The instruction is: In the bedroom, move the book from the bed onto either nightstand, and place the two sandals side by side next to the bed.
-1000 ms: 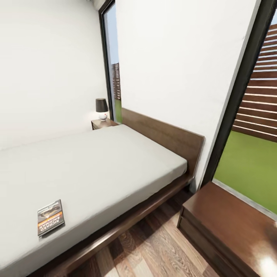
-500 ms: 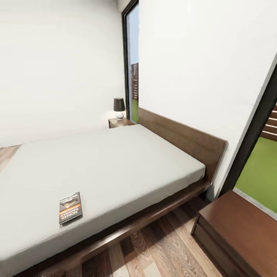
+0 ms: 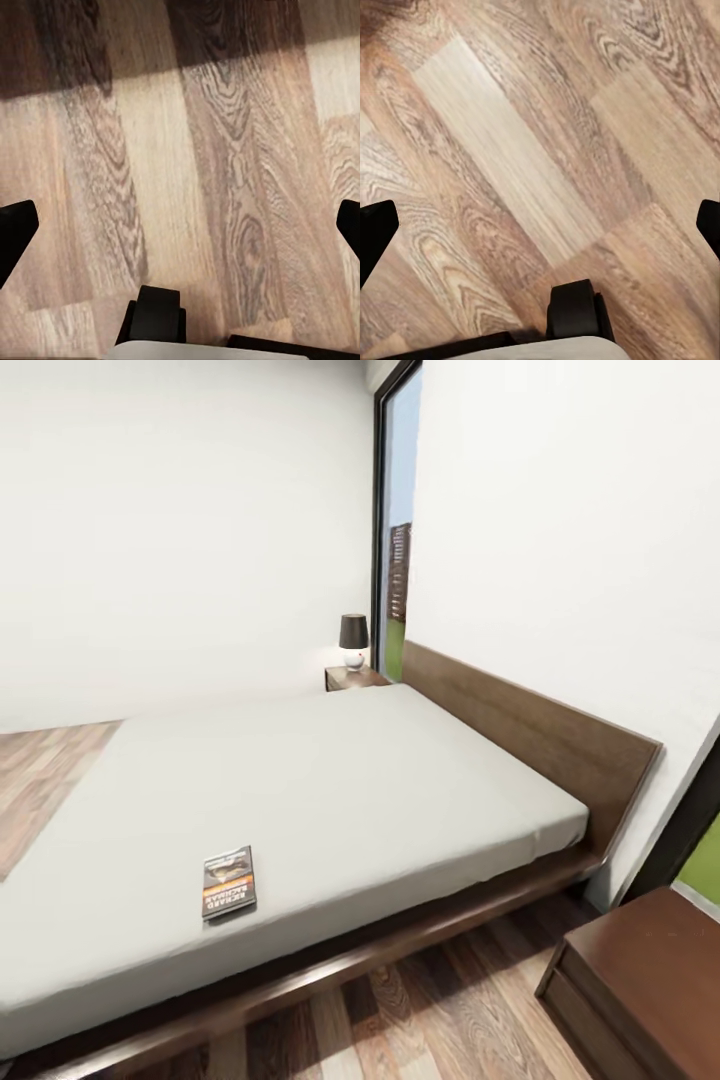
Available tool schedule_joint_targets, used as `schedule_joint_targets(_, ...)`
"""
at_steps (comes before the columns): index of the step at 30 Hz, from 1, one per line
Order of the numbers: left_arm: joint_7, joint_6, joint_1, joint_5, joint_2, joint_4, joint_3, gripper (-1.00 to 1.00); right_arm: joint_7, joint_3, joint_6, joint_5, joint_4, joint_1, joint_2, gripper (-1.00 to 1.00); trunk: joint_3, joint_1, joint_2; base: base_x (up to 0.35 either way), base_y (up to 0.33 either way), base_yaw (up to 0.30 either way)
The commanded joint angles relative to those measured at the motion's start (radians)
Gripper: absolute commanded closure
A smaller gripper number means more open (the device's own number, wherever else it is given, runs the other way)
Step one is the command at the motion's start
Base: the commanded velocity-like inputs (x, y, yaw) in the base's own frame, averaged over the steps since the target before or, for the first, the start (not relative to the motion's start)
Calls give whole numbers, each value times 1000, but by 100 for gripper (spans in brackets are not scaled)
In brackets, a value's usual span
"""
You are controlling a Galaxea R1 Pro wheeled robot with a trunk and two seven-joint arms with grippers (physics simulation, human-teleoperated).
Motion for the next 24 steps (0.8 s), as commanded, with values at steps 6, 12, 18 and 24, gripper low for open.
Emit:
schedule_joint_targets(6,1,-4,-1,-10,0,2,7,-100,6,-7,-2,-3,1,-1,0,-100,-1,0,0,166,-154,286)
schedule_joint_targets(12,1,-4,-1,-10,0,2,8,-100,6,-7,-2,-3,1,0,0,-100,-1,0,0,55,-52,286)
schedule_joint_targets(18,1,-4,-1,-10,0,2,8,-100,6,-7,-2,-3,1,0,-1,-100,-1,0,0,45,-165,286)
schedule_joint_targets(24,1,-4,-1,-10,0,2,8,-100,6,-7,-2,-3,0,0,-1,-100,-1,0,0,20,-62,286)
